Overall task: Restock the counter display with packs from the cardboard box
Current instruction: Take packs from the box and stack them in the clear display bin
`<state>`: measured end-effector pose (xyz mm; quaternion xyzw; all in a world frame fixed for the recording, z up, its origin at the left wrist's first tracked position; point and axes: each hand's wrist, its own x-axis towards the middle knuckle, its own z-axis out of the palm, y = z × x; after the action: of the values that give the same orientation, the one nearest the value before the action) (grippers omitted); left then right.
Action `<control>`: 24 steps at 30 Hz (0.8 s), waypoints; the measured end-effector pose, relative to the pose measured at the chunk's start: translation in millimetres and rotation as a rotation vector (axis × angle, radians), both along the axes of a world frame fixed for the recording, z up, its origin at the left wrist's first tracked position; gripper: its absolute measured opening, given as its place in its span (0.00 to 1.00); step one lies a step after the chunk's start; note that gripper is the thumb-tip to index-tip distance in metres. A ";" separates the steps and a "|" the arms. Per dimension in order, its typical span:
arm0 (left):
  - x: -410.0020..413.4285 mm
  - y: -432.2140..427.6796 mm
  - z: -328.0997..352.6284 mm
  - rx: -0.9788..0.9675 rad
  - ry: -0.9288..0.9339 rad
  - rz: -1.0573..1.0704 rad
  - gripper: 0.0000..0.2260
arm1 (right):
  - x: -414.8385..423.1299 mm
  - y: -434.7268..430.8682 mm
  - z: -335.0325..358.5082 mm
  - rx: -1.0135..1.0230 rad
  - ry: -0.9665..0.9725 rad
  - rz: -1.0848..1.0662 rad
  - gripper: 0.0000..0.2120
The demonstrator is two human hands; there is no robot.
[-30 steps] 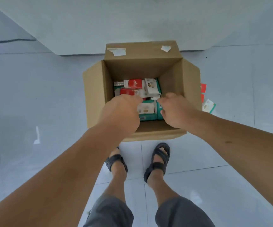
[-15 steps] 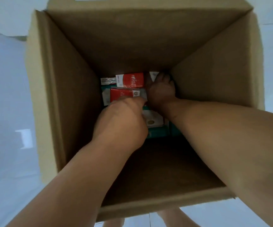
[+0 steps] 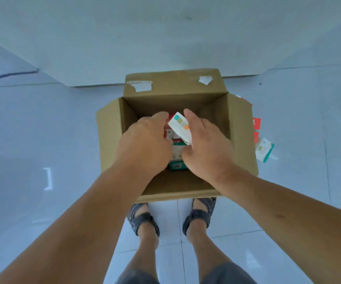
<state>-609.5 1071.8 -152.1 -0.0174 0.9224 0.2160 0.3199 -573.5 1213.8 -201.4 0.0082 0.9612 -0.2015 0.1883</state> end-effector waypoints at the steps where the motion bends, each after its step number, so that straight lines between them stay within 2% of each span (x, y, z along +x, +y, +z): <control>1: -1.9 -2.7 23.6 0.018 0.004 -0.007 0.28 | 3.5 0.3 30.2 -0.033 0.057 -0.015 0.38; 6: -11.2 -12.7 152.1 0.137 0.076 -0.149 0.28 | 14.1 1.2 179.1 -0.114 0.300 -0.057 0.31; 13: -26.7 -28.1 339.4 0.280 0.300 -0.282 0.16 | -0.6 -1.2 362.2 -0.170 0.367 0.011 0.31; 18: -30.6 -37.7 463.2 0.233 0.416 -0.302 0.16 | -14.6 -12.5 477.4 -0.015 0.671 0.113 0.19; 21: -34.9 -46.4 522.9 0.269 0.504 -0.305 0.14 | -25.8 -12.1 536.5 0.096 0.777 0.171 0.14; 24: -42.2 -52.9 578.2 0.345 0.474 -0.299 0.20 | -36.0 -7.9 592.8 0.113 0.917 0.199 0.15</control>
<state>-651.6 1018.9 426.1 0.2234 0.9133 0.3177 0.1227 -609.5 1206.0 391.4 -0.1637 0.9507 -0.1125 -0.2380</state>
